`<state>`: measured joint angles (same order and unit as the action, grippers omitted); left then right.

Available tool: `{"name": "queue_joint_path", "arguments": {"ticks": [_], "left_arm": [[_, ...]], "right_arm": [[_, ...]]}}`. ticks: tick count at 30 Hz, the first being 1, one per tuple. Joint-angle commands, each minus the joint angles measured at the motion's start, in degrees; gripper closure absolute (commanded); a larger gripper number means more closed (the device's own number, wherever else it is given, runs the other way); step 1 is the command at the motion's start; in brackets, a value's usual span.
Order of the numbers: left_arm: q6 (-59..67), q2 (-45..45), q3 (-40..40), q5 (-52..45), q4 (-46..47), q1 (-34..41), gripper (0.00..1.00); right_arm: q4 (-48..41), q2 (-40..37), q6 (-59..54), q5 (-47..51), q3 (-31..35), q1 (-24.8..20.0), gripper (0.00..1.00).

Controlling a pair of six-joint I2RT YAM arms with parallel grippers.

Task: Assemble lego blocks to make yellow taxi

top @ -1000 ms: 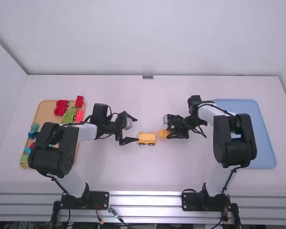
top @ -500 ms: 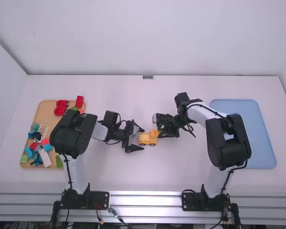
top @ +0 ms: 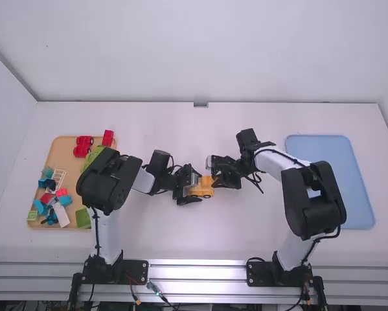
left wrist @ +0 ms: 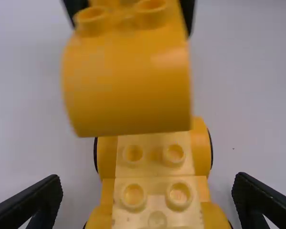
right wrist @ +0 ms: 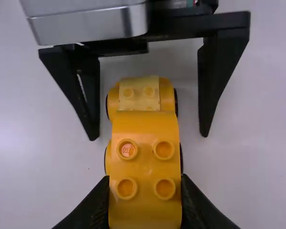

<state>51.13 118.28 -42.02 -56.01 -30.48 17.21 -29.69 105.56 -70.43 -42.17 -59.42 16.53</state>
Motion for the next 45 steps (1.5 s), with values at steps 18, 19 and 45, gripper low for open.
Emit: {"name": "queue_joint_path", "arguments": {"ticks": [18, 19, 45], "left_arm": [[-0.26, 0.76, 2.05, 1.49, -2.36, 0.26, 0.37], [-0.37, 0.76, 1.95, 1.49, -2.34, 0.26, 0.41], [-0.35, 0.76, 1.44, 1.66, 0.17, 0.44, 0.48]], "right_arm": [[11.52, -1.03, 4.5, -4.31, 6.69, 0.24, 0.89], [11.52, -1.03, 4.44, -4.26, 6.69, 0.61, 0.89], [22.51, -0.98, 9.16, 0.28, 12.55, 4.52, 0.92]]}}
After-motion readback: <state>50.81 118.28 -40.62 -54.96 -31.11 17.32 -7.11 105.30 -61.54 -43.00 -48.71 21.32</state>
